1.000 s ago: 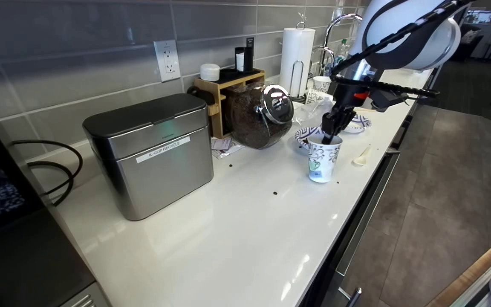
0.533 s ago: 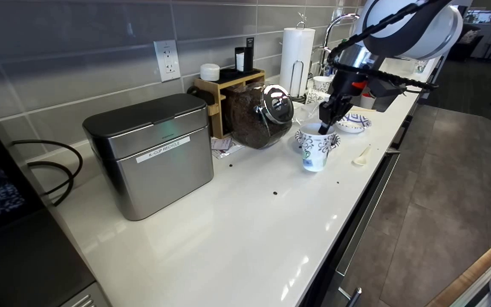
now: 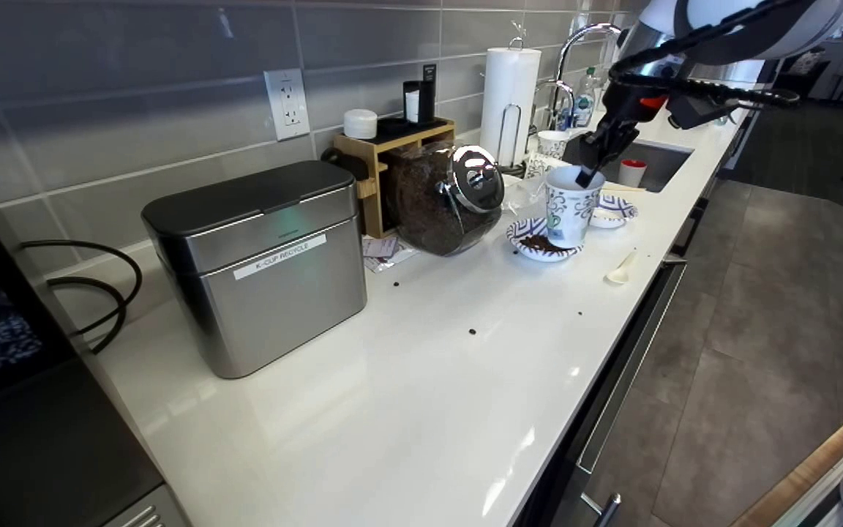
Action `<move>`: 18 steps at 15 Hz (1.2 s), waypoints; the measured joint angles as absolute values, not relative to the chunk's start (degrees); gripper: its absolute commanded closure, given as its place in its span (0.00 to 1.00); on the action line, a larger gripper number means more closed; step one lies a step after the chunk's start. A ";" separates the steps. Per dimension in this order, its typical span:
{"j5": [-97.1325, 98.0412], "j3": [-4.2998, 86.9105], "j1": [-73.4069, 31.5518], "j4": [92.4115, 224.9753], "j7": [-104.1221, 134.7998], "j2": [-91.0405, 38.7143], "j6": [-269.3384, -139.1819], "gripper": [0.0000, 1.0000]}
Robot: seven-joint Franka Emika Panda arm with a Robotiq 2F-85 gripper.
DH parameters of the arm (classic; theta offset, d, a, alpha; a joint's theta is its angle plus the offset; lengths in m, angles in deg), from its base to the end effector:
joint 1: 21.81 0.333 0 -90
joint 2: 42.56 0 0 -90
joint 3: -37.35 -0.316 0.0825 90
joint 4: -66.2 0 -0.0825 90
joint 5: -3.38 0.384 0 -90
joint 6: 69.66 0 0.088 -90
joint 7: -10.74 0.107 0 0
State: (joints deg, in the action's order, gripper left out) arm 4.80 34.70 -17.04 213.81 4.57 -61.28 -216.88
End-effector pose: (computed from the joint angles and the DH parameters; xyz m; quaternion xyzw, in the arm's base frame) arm 0.4409 0.0570 0.4078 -0.9814 -0.1076 -0.1592 0.0025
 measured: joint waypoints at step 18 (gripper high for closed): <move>-31.22 21.00 -33.55 216.76 31.26 -68.02 -222.27 0.99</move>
State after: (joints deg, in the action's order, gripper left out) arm -31.22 21.00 -33.55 216.76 31.26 -68.02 -222.27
